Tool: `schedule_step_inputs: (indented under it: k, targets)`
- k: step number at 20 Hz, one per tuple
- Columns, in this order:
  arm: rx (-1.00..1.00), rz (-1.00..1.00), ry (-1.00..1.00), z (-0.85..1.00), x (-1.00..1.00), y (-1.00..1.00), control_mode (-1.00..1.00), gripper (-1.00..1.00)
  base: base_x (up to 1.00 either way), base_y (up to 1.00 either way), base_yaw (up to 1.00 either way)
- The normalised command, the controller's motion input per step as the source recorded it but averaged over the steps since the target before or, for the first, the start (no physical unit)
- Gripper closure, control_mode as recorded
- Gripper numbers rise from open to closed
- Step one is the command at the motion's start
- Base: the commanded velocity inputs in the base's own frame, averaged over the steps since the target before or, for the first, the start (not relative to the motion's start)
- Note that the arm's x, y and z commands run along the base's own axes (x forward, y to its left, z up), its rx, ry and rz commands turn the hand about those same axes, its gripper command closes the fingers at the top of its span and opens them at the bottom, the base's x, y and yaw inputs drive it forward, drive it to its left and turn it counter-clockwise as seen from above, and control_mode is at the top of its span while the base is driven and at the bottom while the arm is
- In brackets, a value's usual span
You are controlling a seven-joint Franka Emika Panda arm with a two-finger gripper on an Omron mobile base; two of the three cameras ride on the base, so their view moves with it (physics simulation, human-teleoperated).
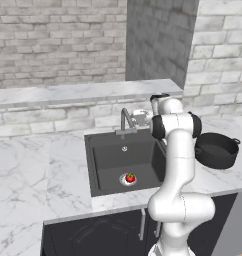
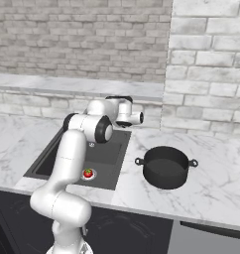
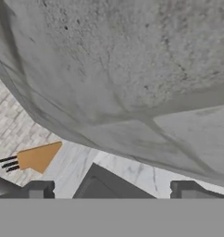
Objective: Dump the tomato from the pot into the sink. Then turn on the water and wash the tomato. Then turn off the water and put the tomato back in the pot.
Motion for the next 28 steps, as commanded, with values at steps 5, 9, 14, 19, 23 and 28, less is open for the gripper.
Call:
schedule_step_inputs:
  k: [5,9,14,19,23,28]
  targets:
    - [-0.02,0.0,-0.01,0.06,0.0,-0.02,-1.0,-1.0,0.0,0.0,0.0]
    - [-0.07,0.0,-0.05,0.24,0.02,-0.28,-1.0,-1.0,0.0,0.0,0.0]
    - [-0.17,-0.01,-0.02,0.21,-0.07,-0.24,-1.0,-1.0,0.0,0.0,0.0]
    - [-0.14,-0.05,0.0,0.37,-0.65,-0.09,-1.0,-1.0,0.0,0.0,0.0]
    - [-0.15,-0.09,-0.02,0.33,-1.0,0.0,-1.0,-1.0,0.0,0.0,0.0]
    - [-0.13,-0.05,-0.12,0.32,-1.0,0.01,-1.0,-1.0,0.0,0.0,0.0]
